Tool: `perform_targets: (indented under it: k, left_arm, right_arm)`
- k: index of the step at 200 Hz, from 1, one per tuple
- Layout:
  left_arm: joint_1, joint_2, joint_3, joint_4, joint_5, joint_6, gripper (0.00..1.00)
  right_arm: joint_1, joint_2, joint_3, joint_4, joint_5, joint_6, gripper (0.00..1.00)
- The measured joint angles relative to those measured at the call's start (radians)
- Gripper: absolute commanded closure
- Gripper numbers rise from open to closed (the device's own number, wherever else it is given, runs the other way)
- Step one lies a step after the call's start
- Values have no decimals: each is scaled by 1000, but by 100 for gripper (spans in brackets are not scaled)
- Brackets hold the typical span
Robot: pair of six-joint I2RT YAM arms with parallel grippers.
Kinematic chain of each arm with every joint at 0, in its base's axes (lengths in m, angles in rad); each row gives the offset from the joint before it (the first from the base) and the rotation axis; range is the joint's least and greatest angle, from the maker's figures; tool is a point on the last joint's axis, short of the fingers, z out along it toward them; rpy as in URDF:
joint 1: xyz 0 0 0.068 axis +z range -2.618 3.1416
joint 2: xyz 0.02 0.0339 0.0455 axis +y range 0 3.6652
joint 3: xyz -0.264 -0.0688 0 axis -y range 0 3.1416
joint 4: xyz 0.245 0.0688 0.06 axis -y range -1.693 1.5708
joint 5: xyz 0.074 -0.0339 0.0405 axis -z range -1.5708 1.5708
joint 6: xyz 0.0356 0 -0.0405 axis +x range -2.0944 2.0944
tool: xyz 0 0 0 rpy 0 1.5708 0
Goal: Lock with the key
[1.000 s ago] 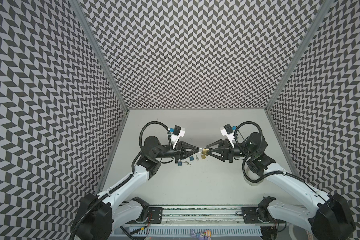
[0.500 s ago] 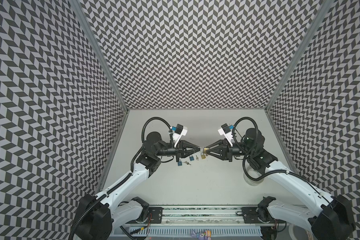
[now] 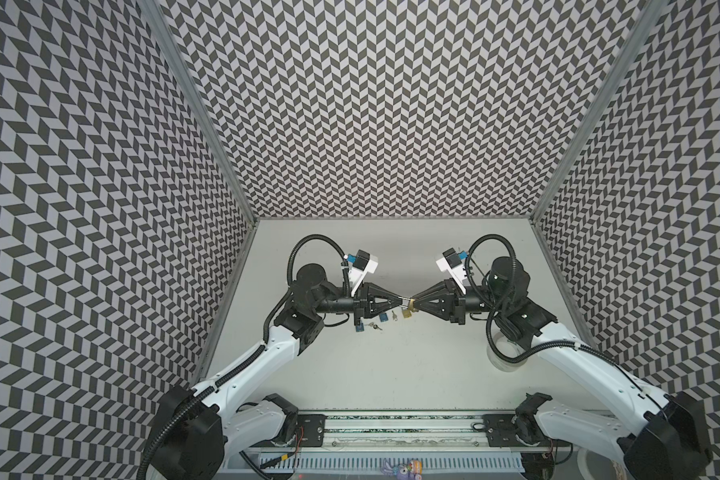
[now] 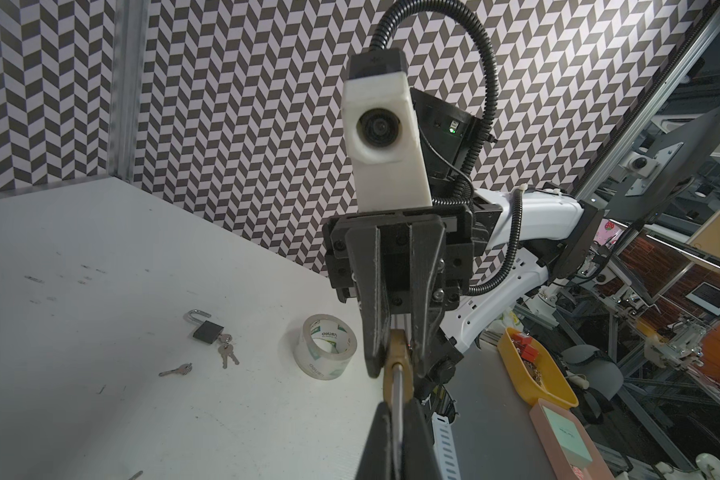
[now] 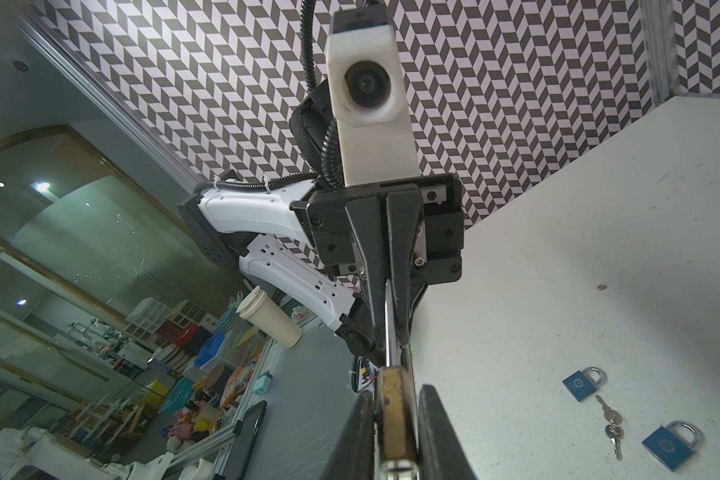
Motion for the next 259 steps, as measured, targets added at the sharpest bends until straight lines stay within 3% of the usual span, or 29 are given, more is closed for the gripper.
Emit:
perform_targets:
  k: [12, 20, 35, 62, 74, 117, 147, 181, 209, 259]
  left_arm:
    - [0, 0, 0, -3, 1, -2, 100]
    - [0, 0, 0, -4, 0, -4, 92]
    - [0, 0, 0, -3, -11, -1, 63]
    - [12, -8, 0, -8, -67, -7, 12]
    - [27, -21, 0, -22, -119, -9, 1]
    - [58, -47, 0, -147, -346, 25, 0]
    - [-16, -16, 0, -241, -511, 67, 0]
    - [-120, 31, 0, -278, -603, 91, 0]
    - [-161, 49, -6, -269, -664, 89, 0]
    - [-291, 67, -51, -246, -865, 63, 0]
  right_arm:
    - [0, 0, 0, 1, 0, -5, 91]
    - [0, 0, 0, 0, 2, -12, 94]
    - [0, -4, 0, -4, 25, -16, 100]
    - [1, -49, -26, -22, 127, -16, 100]
    - [1, -82, -54, -24, 190, -14, 100]
    - [-2, -158, -204, -19, 529, 47, 100]
    - [-61, -138, -332, -13, 743, 132, 100]
    - [-167, -40, -441, 58, 810, 234, 100]
    - [-193, 72, -433, 102, 803, 272, 100]
    - [-217, 221, -418, 209, 788, 319, 100]
